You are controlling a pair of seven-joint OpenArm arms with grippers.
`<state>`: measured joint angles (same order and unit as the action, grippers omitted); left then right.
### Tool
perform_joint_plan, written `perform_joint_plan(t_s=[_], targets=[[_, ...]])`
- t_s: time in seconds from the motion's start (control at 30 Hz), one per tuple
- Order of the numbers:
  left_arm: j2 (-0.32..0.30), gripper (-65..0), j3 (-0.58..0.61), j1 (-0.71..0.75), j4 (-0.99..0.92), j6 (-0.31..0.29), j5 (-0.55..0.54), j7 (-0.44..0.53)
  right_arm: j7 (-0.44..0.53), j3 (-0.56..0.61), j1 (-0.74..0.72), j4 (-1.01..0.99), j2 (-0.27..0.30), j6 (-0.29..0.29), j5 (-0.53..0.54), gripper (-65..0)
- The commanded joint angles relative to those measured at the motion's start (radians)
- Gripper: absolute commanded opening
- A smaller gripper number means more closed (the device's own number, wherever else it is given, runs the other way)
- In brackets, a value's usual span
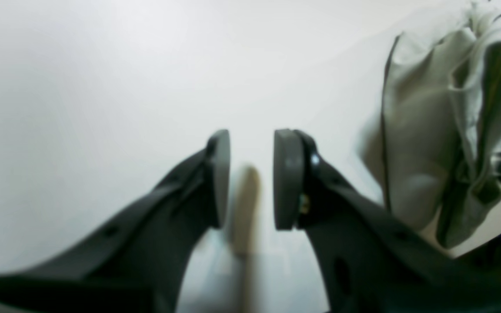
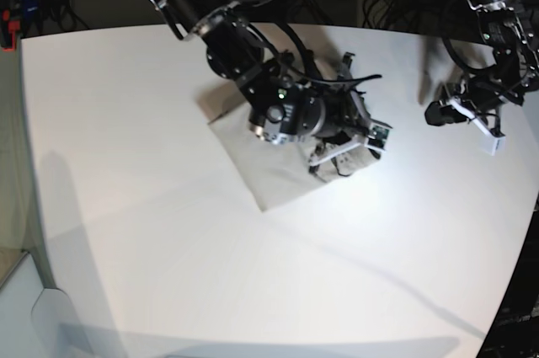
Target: Layout the t-shirt on the table in an organized manner, then fold the t-shirt properly
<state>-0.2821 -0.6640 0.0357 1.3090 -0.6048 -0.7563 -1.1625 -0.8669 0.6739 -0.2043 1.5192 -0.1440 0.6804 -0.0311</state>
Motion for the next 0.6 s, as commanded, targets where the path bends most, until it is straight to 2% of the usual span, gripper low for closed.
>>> perform_joint_plan(t_s=[0.0, 0.2, 0.4, 0.5, 0.57], targets=[[-0.016, -47.9, -0.003, -0.01, 0.016, 0.0, -0.019, 0.013, 0.022, 0.005, -0.022, 0.047, -0.013, 0.018, 0.009, -63.1], [-0.012, -47.9, -0.003, -0.01, 0.016, -0.008, -0.021, 0.013, 0.019, 0.0, -0.022, 0.142, 0.044, 0.018, 0.004, -63.1], [0.05, -47.4, -0.001, -0.01, 0.097, -0.01, -0.021, 0.011, 0.019, -0.007, -0.016, 0.177, 0.143, 0.018, 0.004, -63.1], [0.096, -47.4, -0.001, 0.0, 0.165, -0.01, -0.021, -0.006, 0.01, -0.072, 0.006, 0.183, 0.163, 0.018, 0.004, -63.1], [0.128, -46.6, -0.001, -0.004, 0.195, -0.01, -0.021, -0.067, -0.019, -0.15, 0.012, 0.197, 0.163, 0.018, 0.004, -62.7]])
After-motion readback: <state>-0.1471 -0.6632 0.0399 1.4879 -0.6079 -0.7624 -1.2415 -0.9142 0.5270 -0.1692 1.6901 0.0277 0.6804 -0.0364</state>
